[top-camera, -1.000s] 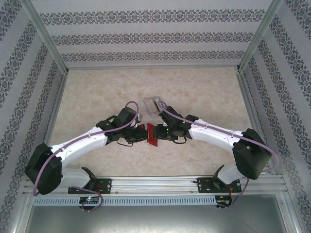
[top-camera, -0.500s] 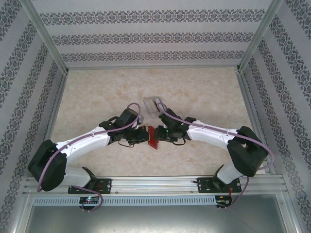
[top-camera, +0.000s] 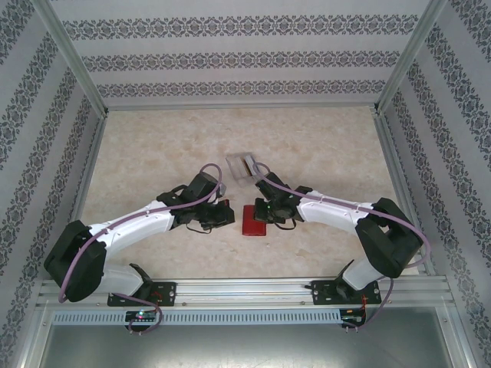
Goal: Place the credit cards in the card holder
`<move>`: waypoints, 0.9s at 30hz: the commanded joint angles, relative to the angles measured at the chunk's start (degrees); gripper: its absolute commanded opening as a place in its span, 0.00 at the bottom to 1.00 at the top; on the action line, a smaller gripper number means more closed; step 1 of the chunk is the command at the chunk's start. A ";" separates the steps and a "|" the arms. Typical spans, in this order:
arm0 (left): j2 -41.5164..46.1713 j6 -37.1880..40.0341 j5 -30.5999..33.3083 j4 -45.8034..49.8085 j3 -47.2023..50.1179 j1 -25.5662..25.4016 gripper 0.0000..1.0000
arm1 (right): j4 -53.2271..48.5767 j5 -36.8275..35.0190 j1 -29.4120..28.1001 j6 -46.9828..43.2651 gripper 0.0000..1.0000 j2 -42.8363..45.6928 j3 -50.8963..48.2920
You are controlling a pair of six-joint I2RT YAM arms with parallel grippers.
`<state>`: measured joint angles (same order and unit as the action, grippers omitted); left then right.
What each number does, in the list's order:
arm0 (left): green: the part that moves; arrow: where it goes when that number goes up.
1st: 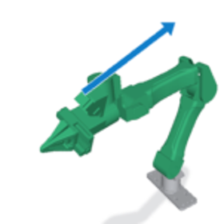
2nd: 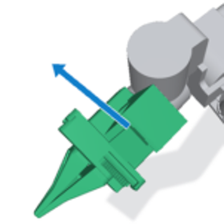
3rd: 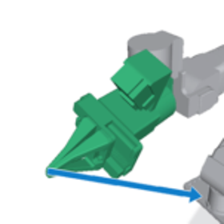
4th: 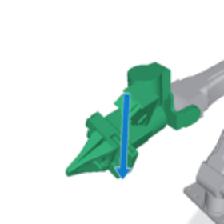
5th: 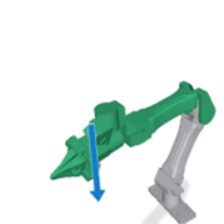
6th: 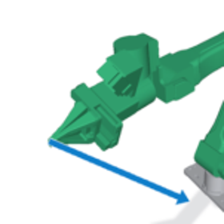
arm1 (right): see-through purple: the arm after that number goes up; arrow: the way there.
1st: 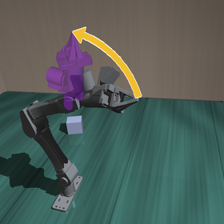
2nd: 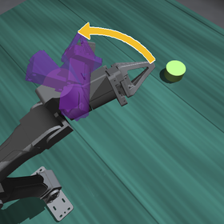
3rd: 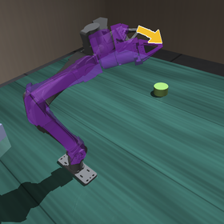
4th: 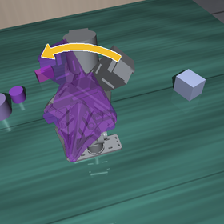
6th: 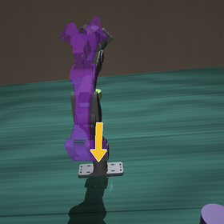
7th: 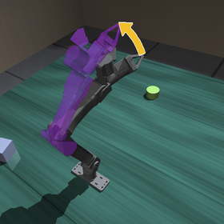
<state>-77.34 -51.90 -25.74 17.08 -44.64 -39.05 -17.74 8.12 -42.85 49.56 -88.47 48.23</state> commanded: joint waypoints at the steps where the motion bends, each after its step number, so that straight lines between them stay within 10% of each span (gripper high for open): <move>1: -1.09 0.81 2.13 -1.43 2.12 -0.85 0.00 | 0.18 -1.89 0.11 -0.91 0.00 2.22 -1.83; 3: -2.53 1.85 0.58 -2.65 1.74 -0.85 0.00 | 1.55 -0.91 0.50 -1.92 0.00 2.58 -2.82; 5: -4.20 2.24 -2.12 -4.47 1.19 -0.85 0.30 | 3.68 2.53 0.89 -3.00 0.00 2.61 -3.51; 9: -6.21 0.56 -4.72 -10.62 2.74 -1.03 0.47 | 8.25 5.48 1.01 -4.58 0.00 5.06 -6.19; 27: -15.85 -2.95 -7.30 -20.42 0.81 -4.56 0.44 | 32.10 21.86 8.68 2.12 0.00 10.24 -19.14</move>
<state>-93.38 -53.69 -31.51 1.10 -43.48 -42.94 8.05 26.04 -34.61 49.74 -77.69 29.54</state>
